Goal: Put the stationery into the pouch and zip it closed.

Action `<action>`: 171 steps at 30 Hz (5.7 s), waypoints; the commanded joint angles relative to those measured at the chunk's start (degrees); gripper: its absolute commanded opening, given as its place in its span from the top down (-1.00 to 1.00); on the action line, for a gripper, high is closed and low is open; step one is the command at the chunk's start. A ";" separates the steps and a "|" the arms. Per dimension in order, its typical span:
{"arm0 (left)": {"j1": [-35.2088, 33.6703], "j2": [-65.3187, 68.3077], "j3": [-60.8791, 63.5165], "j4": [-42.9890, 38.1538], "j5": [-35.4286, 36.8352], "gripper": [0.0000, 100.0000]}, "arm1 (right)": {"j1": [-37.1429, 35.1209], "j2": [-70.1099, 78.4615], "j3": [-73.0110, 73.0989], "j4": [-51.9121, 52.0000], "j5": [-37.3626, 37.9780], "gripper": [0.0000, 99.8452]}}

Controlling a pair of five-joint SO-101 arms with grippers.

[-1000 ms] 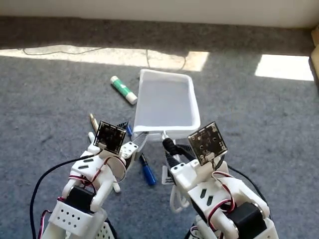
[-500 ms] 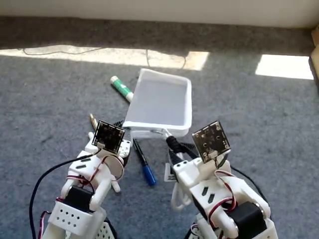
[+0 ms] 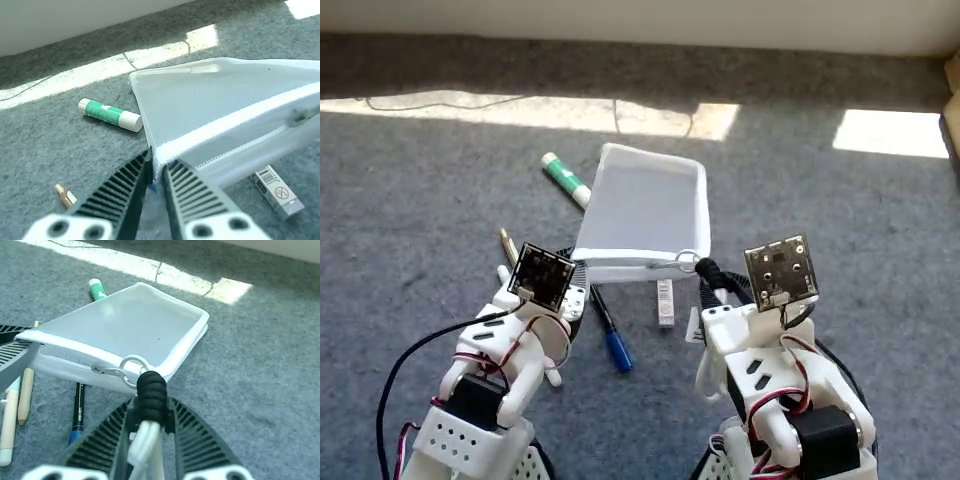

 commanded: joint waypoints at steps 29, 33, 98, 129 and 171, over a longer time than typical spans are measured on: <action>-1.45 -0.31 -2.24 0.97 2.64 0.56 | -9.63 -0.75 -11.30 11.12 0.00 0.99; -1.45 -0.31 -2.24 0.79 2.64 0.56 | -10.86 -0.75 -13.67 13.32 0.00 0.99; -24.04 3.82 -44.53 32.18 0.26 0.99 | 4.09 -0.13 -15.69 10.51 -7.30 0.56; -46.46 33.27 -66.86 45.80 0.44 0.99 | -10.07 35.38 -19.30 -7.52 -4.04 0.57; -52.26 32.84 -59.82 45.54 2.64 0.99 | -22.81 120.75 -78.73 -25.54 2.02 0.56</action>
